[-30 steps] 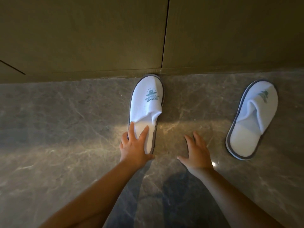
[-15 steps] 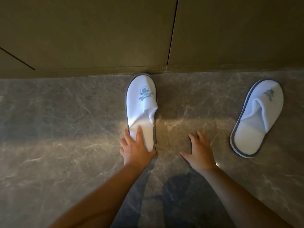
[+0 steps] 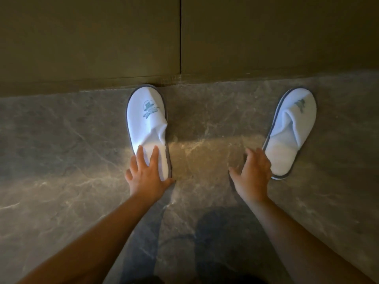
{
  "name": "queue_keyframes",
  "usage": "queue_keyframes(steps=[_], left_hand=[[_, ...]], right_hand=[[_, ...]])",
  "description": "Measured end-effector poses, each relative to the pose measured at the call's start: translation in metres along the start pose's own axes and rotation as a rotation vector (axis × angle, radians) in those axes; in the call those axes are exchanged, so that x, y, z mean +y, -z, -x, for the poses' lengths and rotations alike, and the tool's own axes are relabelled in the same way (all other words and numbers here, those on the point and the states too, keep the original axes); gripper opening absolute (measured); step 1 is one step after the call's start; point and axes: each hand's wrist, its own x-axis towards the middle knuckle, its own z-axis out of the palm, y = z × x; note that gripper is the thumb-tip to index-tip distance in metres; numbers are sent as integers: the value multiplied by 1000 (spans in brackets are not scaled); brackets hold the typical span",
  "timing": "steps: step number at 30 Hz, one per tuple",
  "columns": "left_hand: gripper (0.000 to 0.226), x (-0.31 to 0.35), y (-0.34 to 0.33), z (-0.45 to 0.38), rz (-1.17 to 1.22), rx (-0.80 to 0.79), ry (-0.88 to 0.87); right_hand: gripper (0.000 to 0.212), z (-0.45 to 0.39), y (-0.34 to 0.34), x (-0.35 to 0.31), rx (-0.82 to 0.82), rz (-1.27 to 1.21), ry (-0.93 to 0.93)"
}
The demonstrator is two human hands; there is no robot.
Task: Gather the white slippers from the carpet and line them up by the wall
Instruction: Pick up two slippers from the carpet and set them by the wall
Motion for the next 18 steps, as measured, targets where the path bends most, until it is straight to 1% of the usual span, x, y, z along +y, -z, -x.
queue_keyframes(steps=[2,4,6,8,11,15,18], left_hand=[[94,0,0,-2,6,-5,-2],[90,2,-1,-3,22,-21,1],[88,3,-1,-3,21,-28,-10],[87,4,1,-3,15,-17,-14],[87,3,2,-3,-3,2,-32],[89,4,5,-3,-16,-18,-31],[89,5,6,-2,-17,-25,-27]], right_hand=[[73,-8,10,14,79,16,-145],[79,-15,15,29,114,-26,-273],[83,-22,16,41,152,-97,-364],[87,-28,14,48,162,-163,-415],[91,-37,9,51,133,-229,-429],[90,-41,7,53,129,-238,-429],[91,-26,3,50,141,-262,-332]])
